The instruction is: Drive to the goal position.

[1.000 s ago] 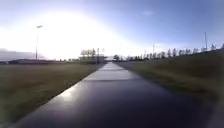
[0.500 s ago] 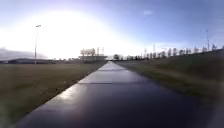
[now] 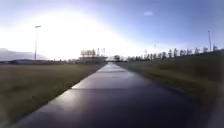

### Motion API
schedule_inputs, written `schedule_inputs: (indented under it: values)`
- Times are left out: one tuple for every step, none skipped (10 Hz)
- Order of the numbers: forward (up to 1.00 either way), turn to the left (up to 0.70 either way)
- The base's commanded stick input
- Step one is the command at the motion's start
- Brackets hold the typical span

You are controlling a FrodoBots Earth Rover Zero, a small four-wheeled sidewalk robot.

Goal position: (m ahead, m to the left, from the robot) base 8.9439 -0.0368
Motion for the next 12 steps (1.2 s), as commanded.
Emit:
schedule_inputs:
  values:
    - [1.0, 0.0]
    - [1.0, 0.0]
    - [1.0, 0.0]
    - [1.0, -0.06]
    - [1.0, -0.14]
    - [1.0, -0.25]
    - [1.0, -0.17]
    - [1.0, 0.0]
    - [1.0, 0.0]
    - [1.0, 0.0]
    - [1.0, 0.0]
    - [1.0, 0.0]
